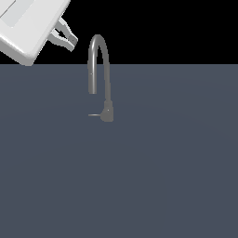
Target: Turn on the faucet by rotating a designated handle.
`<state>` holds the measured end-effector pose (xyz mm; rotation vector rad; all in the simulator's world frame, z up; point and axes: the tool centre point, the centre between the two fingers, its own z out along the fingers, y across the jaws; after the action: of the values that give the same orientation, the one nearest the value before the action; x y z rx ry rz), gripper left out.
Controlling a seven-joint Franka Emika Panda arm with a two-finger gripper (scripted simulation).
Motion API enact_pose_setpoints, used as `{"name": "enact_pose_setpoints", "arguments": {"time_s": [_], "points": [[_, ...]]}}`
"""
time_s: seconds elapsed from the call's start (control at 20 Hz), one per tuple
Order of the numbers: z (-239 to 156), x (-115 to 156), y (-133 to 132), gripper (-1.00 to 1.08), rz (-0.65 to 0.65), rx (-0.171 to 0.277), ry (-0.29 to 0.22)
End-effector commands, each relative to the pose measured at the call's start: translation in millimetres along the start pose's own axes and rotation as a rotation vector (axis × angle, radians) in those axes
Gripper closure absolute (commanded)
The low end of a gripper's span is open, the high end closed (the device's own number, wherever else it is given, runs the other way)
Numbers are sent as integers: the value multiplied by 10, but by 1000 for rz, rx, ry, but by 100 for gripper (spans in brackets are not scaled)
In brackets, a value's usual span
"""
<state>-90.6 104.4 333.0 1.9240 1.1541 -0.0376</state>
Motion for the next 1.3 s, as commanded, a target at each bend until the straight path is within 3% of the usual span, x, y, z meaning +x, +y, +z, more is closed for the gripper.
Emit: {"name": "enact_pose_setpoints", "arguments": {"time_s": [0.0, 1.25], "points": [[47, 96, -37, 108, -47, -45, -1], [591, 849, -438, 108, -462, -456, -24]]}}
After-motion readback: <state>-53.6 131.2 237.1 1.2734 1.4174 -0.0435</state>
